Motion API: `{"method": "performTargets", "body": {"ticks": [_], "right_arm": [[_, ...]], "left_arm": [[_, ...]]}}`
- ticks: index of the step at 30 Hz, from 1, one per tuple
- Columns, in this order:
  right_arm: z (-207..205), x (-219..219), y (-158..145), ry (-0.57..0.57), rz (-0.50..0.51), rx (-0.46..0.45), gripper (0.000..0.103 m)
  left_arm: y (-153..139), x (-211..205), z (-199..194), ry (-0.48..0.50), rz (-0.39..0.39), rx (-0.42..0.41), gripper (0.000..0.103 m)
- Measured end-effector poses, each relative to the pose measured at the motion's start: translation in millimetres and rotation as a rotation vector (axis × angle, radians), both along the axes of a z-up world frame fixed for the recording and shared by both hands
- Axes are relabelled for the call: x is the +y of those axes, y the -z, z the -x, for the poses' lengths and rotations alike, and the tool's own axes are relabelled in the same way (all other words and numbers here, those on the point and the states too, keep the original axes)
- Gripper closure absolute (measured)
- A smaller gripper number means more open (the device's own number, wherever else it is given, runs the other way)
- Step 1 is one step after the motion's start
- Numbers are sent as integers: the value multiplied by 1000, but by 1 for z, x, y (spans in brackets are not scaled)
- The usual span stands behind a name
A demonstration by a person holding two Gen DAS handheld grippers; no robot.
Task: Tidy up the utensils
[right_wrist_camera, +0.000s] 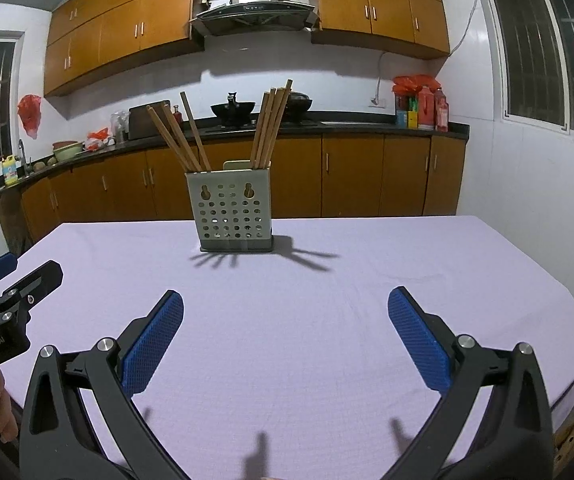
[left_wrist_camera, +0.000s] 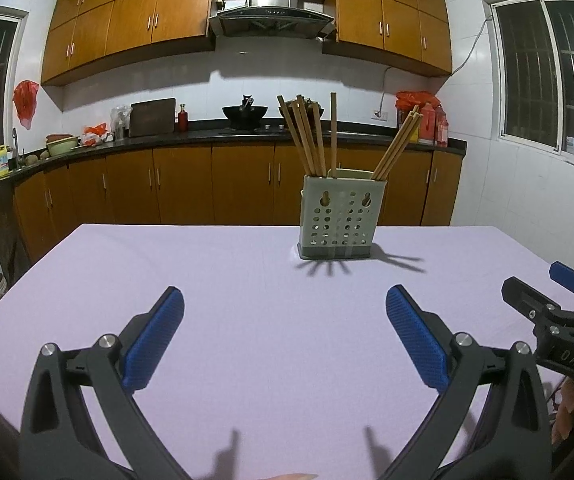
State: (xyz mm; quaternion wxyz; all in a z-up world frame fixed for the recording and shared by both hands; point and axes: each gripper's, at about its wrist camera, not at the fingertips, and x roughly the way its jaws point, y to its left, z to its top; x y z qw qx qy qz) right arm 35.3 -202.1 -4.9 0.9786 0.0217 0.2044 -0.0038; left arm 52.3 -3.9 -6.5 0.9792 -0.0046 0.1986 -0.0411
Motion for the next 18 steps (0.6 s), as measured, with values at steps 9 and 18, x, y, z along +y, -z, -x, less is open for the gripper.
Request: {"method": "performTargets", "body": {"ticks": [9,18], "right_arm": [[1,-2,1,2,-7,6,2],[0,-2,1,3,-10,7,2]], "left_arm": [[1,1,0,-1,8,6,4],[1,1,0,1,9,4,4]]}}
